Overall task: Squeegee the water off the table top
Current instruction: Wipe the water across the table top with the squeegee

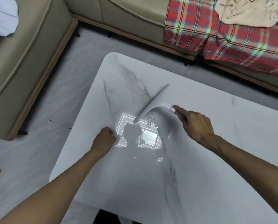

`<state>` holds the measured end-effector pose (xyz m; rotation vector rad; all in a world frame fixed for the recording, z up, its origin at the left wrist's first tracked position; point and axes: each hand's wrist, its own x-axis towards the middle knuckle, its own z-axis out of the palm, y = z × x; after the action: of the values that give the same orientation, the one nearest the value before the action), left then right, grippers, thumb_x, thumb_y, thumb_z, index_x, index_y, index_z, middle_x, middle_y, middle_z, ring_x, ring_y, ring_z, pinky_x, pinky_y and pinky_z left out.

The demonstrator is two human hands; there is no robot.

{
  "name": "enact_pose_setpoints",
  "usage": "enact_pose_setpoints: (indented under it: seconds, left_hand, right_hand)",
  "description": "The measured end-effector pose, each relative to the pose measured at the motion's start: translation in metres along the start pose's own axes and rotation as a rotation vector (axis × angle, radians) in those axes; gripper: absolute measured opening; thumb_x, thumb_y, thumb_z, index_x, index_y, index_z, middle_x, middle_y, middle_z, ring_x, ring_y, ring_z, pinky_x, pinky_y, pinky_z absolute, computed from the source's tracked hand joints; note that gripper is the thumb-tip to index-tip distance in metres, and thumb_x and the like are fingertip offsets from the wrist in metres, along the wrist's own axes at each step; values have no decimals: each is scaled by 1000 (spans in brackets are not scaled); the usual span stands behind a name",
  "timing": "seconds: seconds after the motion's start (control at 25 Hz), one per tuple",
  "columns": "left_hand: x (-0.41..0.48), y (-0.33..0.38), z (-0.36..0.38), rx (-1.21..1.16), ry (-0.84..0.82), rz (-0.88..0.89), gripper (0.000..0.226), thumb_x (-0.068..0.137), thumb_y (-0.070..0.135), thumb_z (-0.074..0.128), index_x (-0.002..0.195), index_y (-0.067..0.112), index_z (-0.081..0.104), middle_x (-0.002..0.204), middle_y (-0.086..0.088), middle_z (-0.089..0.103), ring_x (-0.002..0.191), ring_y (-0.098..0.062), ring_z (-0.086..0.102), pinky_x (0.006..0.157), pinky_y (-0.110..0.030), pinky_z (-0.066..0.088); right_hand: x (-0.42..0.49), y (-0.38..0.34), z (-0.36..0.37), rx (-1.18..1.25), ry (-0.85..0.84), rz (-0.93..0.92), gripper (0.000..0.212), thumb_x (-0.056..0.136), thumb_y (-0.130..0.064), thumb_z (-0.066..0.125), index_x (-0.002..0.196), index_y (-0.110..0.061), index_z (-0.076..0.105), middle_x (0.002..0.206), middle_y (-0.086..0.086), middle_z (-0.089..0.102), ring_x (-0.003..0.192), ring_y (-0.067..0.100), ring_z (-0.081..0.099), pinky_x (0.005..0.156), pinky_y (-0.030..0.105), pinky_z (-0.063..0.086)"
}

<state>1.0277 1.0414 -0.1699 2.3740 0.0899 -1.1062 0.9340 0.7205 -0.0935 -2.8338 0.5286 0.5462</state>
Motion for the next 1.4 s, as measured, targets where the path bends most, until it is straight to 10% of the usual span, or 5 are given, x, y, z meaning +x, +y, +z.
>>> enact_pose_setpoints:
  seconds: [0.16, 0.48, 0.84, 1.16, 1.4]
  left_hand:
    - [32, 18, 14, 130, -5, 159, 20, 82, 10, 57, 73, 20, 42, 98, -5, 44, 94, -26, 50, 73, -30, 37]
    - [65, 46, 28, 310, -237, 107, 28, 86, 16, 48, 110, 1, 47, 151, -38, 7, 145, -43, 2, 110, -47, 33]
    - [67, 79, 19, 449, -329, 13, 50, 78, 8, 48, 128, 2, 44, 140, -46, 17, 136, -53, 11, 114, -54, 21]
    - [62, 54, 17, 362, -318, 103, 11, 79, 12, 47, 86, 20, 46, 151, -37, 1, 145, -42, 4, 85, -32, 39]
    - [37, 16, 57, 377, -115, 173, 10, 84, 12, 40, 90, 20, 42, 145, -38, 20, 143, -44, 14, 105, -42, 34]
  right_hand:
    - [109, -25, -25, 154, 37, 125, 44, 98, -19, 35, 142, -26, 32, 113, 24, 62, 99, 47, 55, 75, 43, 39]
    - [100, -20, -1, 117, -81, 164, 50, 96, -15, 34, 144, -27, 26, 106, 23, 63, 86, 41, 54, 69, 38, 36]
    - [-70, 17, 2, 16, -313, 235, 49, 102, -29, 30, 149, -39, 23, 86, 9, 68, 77, 36, 62, 60, 33, 41]
    - [77, 60, -27, 232, 16, 423, 35, 103, -30, 25, 129, -16, 43, 117, 25, 60, 101, 46, 52, 78, 44, 43]
    - [49, 74, 18, 172, 0, 334, 42, 99, -16, 30, 140, -14, 29, 106, 23, 62, 88, 41, 51, 69, 39, 35]
